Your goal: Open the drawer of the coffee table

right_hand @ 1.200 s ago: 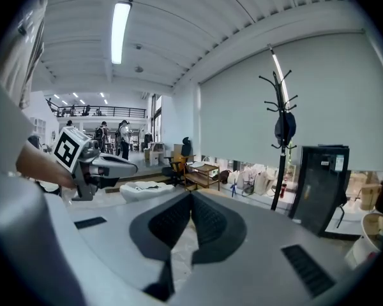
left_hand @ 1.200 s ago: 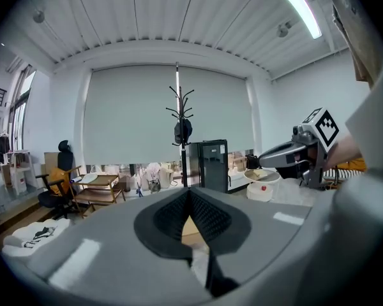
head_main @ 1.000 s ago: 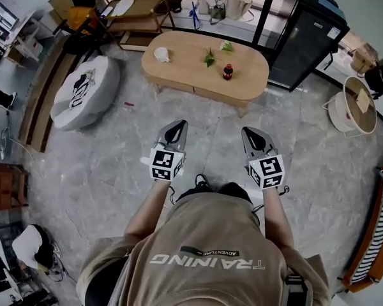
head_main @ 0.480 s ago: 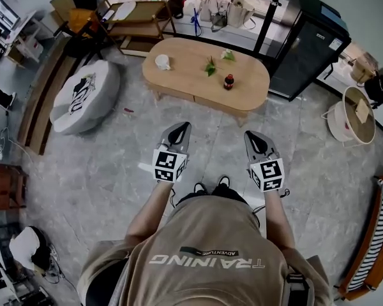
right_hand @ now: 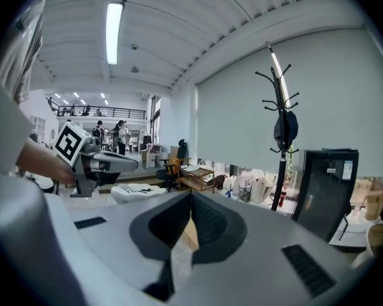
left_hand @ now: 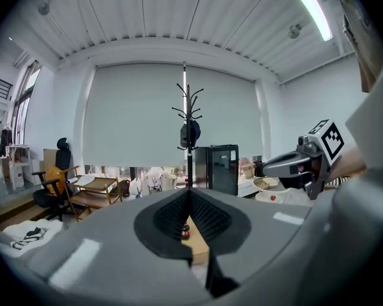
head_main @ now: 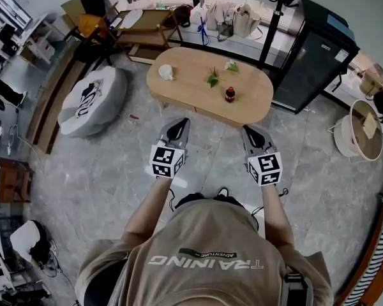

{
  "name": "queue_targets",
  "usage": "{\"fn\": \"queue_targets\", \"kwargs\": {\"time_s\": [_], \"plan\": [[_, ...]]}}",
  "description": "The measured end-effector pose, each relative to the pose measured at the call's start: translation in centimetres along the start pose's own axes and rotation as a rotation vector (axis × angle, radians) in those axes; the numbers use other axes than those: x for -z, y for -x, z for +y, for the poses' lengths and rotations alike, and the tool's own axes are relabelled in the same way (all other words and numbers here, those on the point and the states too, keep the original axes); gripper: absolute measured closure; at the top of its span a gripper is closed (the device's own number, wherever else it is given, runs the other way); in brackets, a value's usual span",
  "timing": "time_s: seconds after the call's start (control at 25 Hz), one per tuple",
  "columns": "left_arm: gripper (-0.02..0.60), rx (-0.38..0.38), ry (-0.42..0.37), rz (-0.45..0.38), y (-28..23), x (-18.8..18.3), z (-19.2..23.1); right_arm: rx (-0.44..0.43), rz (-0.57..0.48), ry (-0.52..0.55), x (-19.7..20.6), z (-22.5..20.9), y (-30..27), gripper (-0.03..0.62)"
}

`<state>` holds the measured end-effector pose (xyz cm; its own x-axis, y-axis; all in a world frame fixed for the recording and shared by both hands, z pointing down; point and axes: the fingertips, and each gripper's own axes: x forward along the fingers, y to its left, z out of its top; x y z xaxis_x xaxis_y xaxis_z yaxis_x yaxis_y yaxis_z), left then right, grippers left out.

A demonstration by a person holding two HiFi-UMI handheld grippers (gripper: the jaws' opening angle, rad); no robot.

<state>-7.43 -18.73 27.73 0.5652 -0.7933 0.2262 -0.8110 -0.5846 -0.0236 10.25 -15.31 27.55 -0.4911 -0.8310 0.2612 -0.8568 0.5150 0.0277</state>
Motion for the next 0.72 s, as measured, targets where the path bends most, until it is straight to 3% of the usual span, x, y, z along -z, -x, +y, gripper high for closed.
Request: {"fn": "queue_targets", "kwargs": {"time_s": [0.36, 0.72], "plan": [[0.575, -0.020, -0.004, 0.043, -3.6, 1.2, -1.1, -0.011, -0.028, -0.025, 1.0, -5.3, -2.8, 0.588], [0.575, 0.002, 0.031, 0.096, -6.7, 6.1, 0.9, -0.024, 0.044, -0.075, 5.3, -6.0, -7.3, 0.588]]}}
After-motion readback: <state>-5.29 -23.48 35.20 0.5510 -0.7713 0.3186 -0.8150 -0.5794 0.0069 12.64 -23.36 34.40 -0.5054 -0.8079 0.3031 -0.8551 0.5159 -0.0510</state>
